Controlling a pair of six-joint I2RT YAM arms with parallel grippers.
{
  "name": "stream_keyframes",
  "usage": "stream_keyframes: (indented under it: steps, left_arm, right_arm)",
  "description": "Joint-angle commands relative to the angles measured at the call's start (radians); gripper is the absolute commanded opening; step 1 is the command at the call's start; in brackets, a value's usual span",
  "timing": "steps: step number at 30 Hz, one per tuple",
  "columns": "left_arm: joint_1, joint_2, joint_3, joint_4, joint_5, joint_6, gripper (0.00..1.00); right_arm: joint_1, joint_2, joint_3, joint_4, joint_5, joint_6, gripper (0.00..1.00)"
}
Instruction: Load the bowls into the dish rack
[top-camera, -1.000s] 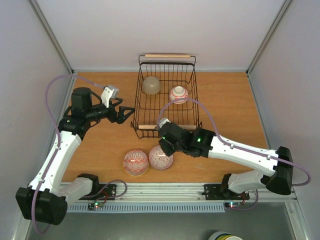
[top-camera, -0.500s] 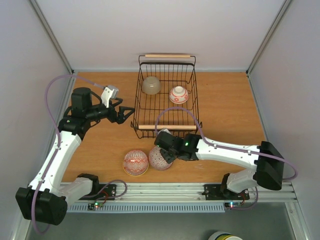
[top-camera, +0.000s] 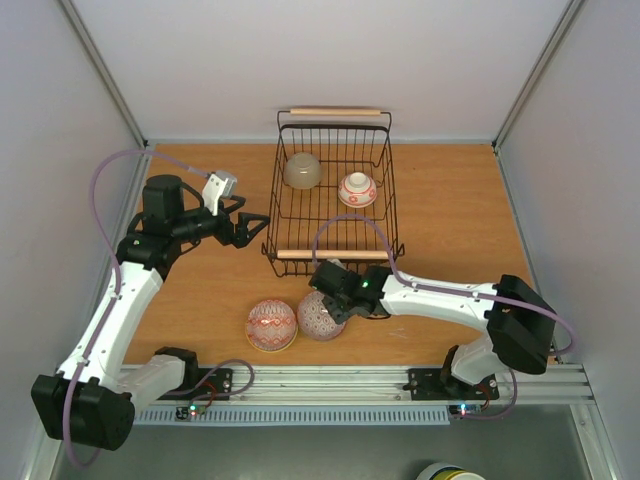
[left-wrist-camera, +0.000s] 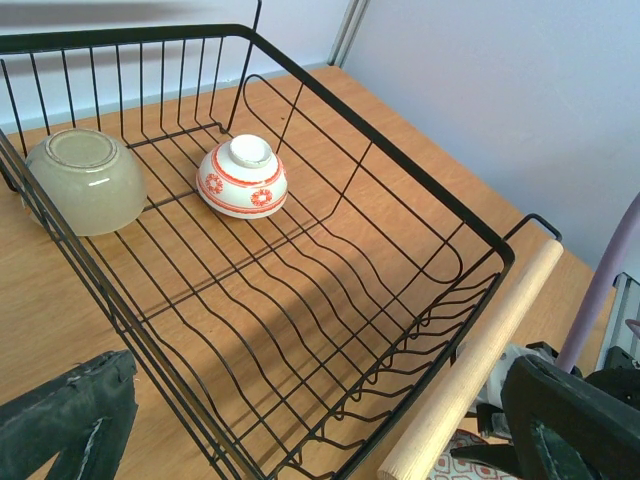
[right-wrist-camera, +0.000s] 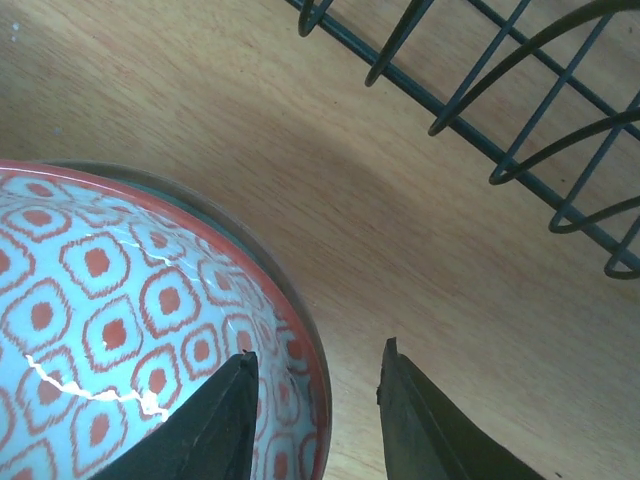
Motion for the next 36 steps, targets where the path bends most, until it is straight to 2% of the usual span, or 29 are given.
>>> stream_keyframes:
  steps: [1,14,27,36]
  left_arm:
    - [-0.004,0.001,0.019,0.029,0.015,0.016,0.99]
    - [-0.004,0.002,0.019,0.03,0.018,0.015,0.99]
    - [-0.004,0.003,0.018,0.031,0.021,0.018,0.99]
    - [-0.004,0.001,0.018,0.031,0.024,0.016,0.99]
  right_arm:
    - [-0.006,0.024,-0.009,0.033,0.009,0.017,0.33]
    - [-0.006,0.038,0.013,0.03,0.064,0.019,0.25]
    - [-0.003,0.005,0.017,0.004,0.114,0.032,0.1]
    - [-0.003,-0.012,0.034,-0.028,0.137,0.023,0.17]
